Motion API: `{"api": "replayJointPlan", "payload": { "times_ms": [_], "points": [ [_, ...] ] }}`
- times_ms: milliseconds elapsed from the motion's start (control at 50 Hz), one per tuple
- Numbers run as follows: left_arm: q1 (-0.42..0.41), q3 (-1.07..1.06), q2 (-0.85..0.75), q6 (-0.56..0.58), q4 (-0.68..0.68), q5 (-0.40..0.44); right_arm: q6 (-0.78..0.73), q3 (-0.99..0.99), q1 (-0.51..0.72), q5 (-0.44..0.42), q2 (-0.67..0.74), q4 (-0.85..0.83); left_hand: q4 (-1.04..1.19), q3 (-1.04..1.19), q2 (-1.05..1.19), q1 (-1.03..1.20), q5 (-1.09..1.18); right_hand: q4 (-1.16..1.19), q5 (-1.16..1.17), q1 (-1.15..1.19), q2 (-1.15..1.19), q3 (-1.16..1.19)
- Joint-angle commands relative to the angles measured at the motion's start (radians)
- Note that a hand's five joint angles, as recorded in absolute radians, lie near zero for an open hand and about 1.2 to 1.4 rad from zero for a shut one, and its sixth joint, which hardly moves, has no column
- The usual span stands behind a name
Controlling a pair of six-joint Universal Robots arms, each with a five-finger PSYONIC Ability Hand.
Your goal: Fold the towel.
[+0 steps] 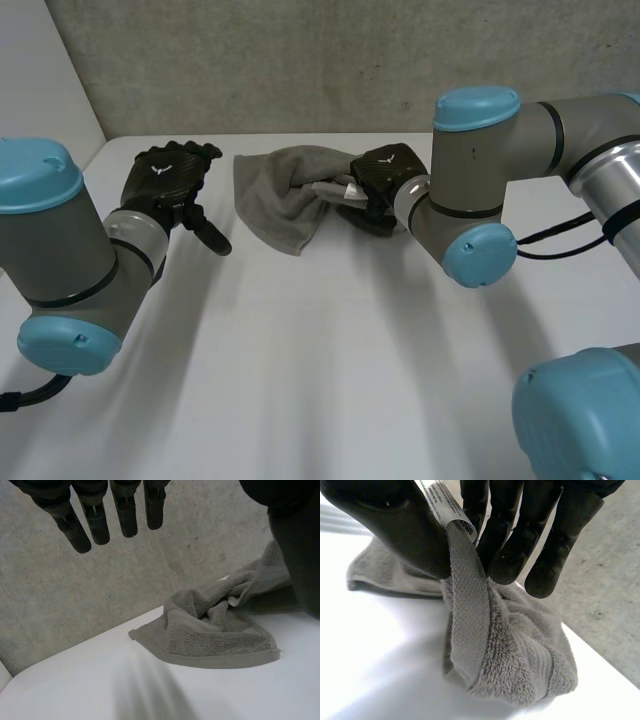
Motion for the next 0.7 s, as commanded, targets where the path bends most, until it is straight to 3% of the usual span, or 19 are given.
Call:
{"api": "replayJointPlan", "payload": {
  "times_ms": [20,100,140,260,300,420,460,580,620,640,660,700],
  "points": [
    [0.001,-0.015,0.014,0.000,0.003,0.001,-0.006,0.280,0.009,-0.037,-0.171,-0.028,-0.062,-0.047,-0.060,-0.065,-0.052,0.064,0.061,0.060,0.060,0.062],
    [0.002,-0.040,0.017,0.000,0.004,0.003,-0.024,0.453,0.013,-0.071,-0.305,-0.068,-0.059,-0.044,-0.057,-0.062,-0.050,0.064,0.061,0.060,0.060,0.062],
    [0.002,-0.049,0.018,0.001,0.004,0.003,-0.091,0.640,0.008,-0.077,-0.428,-0.079,-0.059,-0.044,-0.057,-0.062,-0.050,0.064,0.061,0.060,0.060,0.062],
    [0.002,-0.090,0.040,0.003,0.006,0.006,-0.199,0.946,0.003,-0.086,-0.637,-0.091,-0.056,-0.041,-0.054,-0.059,-0.047,0.064,0.061,0.060,0.060,0.062],
    [0.002,-0.101,0.050,0.003,0.010,0.006,-0.268,1.142,0.002,-0.135,-0.807,-0.093,-0.056,-0.041,-0.054,-0.059,-0.047,0.064,0.061,0.060,0.060,0.062],
    [0.002,-0.147,0.063,0.007,0.058,0.027,-0.395,1.371,-0.014,-0.235,-1.018,-0.068,-0.050,-0.036,-0.049,-0.053,-0.041,0.064,0.061,0.060,0.060,0.062],
    [0.002,-0.156,0.064,0.009,0.064,0.035,-0.495,1.466,-0.105,-0.255,-1.100,-0.038,-0.047,-0.033,-0.046,-0.050,-0.038,0.064,0.061,0.060,0.060,0.062],
    [-0.002,-0.173,0.058,0.009,0.075,0.049,-0.653,1.514,-0.293,-0.273,-1.174,0.032,-0.047,-0.033,-0.046,-0.050,-0.038,0.018,0.015,0.014,0.014,0.016],
    [-0.014,-0.170,0.044,0.012,0.078,0.049,-0.717,1.503,-0.398,-0.272,-1.183,0.030,-0.044,-0.030,-0.043,-0.047,-0.035,-0.931,-0.934,-0.935,-0.934,-0.932],
    [-0.014,-0.170,0.044,0.012,0.078,0.049,-0.718,1.503,-0.399,-0.272,-1.183,0.030,-0.044,-0.030,-0.043,-0.047,-0.035,-0.936,-0.939,-0.940,-0.940,-0.938],
    [-0.028,-0.161,0.029,0.014,0.084,0.049,-0.736,1.496,-0.438,-0.273,-1.183,0.024,-0.039,-0.024,-0.037,-0.041,-0.029,-1.158,-1.161,-1.162,-1.161,-1.159],
    [-0.040,-0.152,0.006,0.015,0.092,0.049,-0.742,1.487,-0.460,-0.273,-1.185,0.012,-0.036,-0.021,-0.034,-0.038,-0.026,-1.158,-1.161,-1.162,-1.161,-1.159]
  ]
}}
